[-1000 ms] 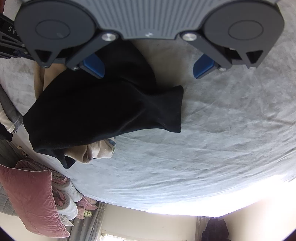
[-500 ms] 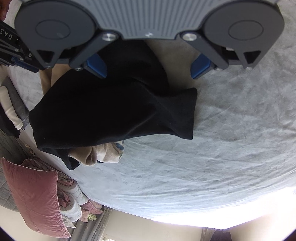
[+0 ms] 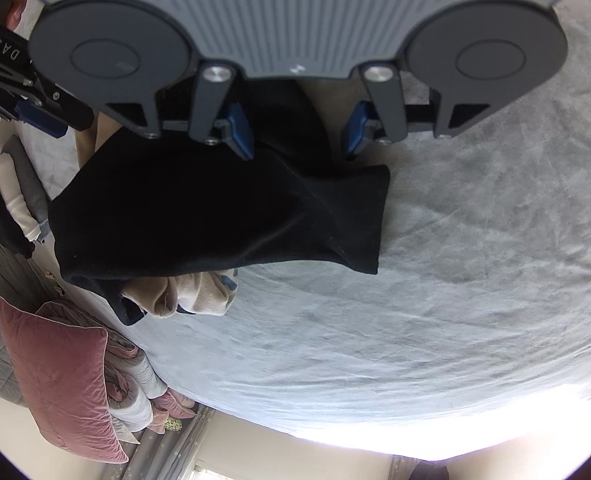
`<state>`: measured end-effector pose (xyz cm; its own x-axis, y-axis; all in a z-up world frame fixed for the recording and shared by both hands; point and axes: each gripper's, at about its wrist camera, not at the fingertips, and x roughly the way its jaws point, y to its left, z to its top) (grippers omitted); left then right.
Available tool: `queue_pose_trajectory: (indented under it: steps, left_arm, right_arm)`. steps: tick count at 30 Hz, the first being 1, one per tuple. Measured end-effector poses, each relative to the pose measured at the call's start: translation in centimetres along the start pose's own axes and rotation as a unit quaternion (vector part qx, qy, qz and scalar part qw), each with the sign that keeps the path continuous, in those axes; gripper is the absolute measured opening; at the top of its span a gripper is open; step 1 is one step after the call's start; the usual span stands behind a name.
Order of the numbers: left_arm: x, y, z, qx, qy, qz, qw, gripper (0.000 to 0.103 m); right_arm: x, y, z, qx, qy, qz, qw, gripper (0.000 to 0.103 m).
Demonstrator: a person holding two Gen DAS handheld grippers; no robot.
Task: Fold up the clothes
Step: 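Close the left gripper on the black garment while the right gripper holds the beige edge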
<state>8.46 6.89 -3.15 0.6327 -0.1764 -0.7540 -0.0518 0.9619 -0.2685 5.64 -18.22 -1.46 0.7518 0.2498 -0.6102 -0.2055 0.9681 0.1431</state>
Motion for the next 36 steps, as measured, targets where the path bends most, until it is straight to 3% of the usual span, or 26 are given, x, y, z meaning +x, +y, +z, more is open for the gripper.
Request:
queue_pose_trajectory:
  steps: [4,6,12,17,20,21,22,23,25,33,36]
  left_arm:
    - [-0.1,1.0,0.2,-0.022,0.005,-0.011,0.9997,0.027]
    - [-0.3,1.3,0.2,-0.032,0.008,-0.018,0.9993,0.022]
    - [-0.8,2.1,0.4,-0.060,0.015,-0.036,0.9974,0.020]
    - [-1.2,2.8,0.4,-0.073,0.022,-0.045,0.9961,0.020]
    - [-1.5,3.0,0.4,-0.069,0.026,-0.047,0.9962,0.028]
    - [-1.6,3.0,0.3,-0.067,0.026,-0.046,0.9963,0.034]
    - [-1.7,3.1,0.3,-0.067,0.026,-0.045,0.9964,0.039]
    - [-1.7,3.1,0.3,-0.066,0.027,-0.043,0.9965,0.041]
    - [-1.6,3.2,0.3,-0.066,0.030,-0.041,0.9965,0.047]
    - [-1.4,2.4,0.4,-0.058,0.029,-0.039,0.9971,0.059]
    - [-1.1,1.8,0.5,-0.056,0.028,-0.040,0.9973,0.061]
  right_arm:
    - [-0.5,1.0,1.0,0.014,0.008,0.021,1.000,0.066]
    - [-0.5,1.8,1.8,0.026,0.013,0.039,0.999,0.066]
    - [1.4,4.9,4.3,0.052,0.026,0.100,0.993,0.066]
    - [4.9,6.3,4.3,0.079,0.062,0.096,0.990,0.066]
    - [6.4,6.3,4.4,0.100,0.065,0.088,0.989,0.065]
    - [6.7,6.3,4.6,0.107,0.065,0.084,0.989,0.054]
    - [6.8,6.3,4.8,0.111,0.064,0.079,0.989,0.027]
    - [6.7,6.1,5.2,0.116,0.061,0.075,0.989,0.013]
    - [6.5,5.7,5.9,0.125,0.052,0.070,0.988,0.004]
    - [0.2,4.2,9.4,0.099,-0.038,0.062,0.992,0.001]
    - [-0.9,4.3,9.5,0.074,-0.039,0.050,0.995,0.014]
